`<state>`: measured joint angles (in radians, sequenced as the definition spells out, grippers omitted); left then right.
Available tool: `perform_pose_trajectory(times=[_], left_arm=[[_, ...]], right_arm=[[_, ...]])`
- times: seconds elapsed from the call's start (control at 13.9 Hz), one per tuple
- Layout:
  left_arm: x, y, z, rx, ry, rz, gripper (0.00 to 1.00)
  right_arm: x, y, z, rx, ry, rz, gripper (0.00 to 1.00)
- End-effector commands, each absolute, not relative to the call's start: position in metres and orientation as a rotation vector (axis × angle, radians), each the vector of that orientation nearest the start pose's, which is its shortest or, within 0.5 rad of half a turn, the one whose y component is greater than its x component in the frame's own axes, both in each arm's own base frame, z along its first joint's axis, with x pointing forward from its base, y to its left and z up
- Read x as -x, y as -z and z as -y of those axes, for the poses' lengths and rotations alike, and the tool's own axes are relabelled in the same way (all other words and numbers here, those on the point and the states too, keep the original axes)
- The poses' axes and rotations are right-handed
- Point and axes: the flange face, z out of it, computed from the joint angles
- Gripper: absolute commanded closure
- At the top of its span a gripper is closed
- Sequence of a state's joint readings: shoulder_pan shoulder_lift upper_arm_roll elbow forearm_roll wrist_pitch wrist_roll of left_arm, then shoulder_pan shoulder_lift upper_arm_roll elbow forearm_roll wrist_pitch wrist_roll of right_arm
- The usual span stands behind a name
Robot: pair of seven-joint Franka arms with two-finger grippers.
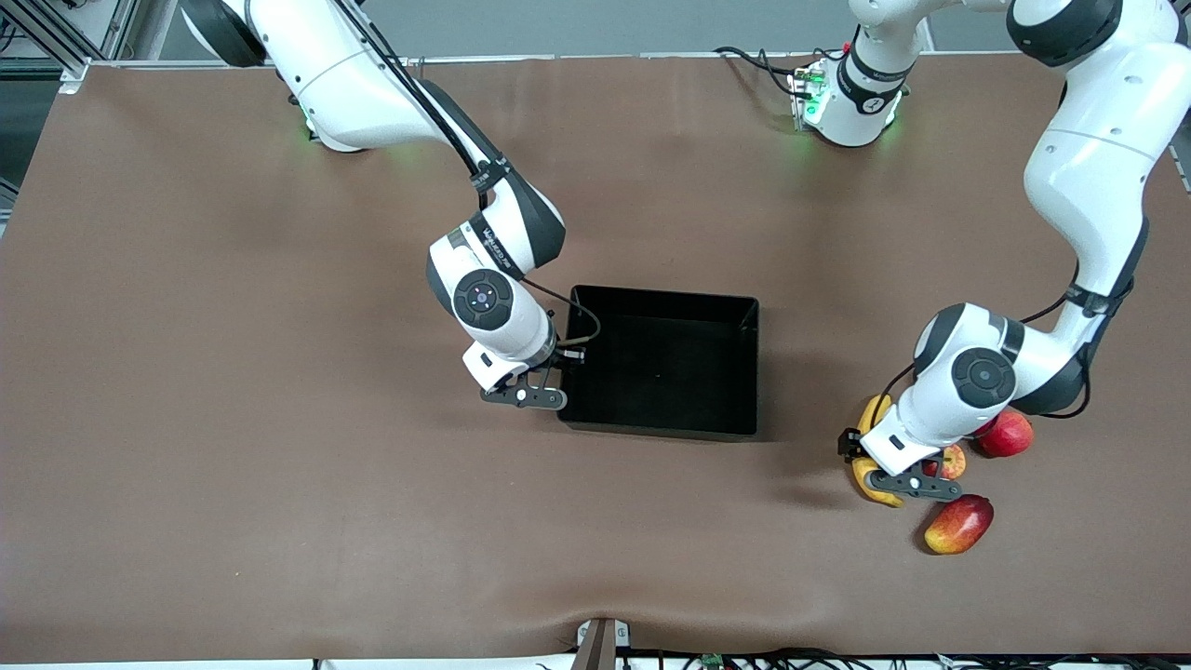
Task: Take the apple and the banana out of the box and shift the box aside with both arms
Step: 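Release the banana with the left gripper while the right gripper grasps the tray, then slide the black tray with the right gripper away from the fruits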
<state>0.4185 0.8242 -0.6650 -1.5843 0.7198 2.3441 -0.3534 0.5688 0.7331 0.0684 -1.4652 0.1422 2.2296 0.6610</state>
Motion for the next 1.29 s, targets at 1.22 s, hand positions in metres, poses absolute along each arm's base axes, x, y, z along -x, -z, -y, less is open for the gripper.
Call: perform_pose_trajectory(times=[1.22], left_arm=[[-0.578,-0.621,0.09,3.026,0.167,0.189,0.0]], right_arm=[[-0.65,-0.395,-0.087,2.979,-0.313,-0.265,1.0]])
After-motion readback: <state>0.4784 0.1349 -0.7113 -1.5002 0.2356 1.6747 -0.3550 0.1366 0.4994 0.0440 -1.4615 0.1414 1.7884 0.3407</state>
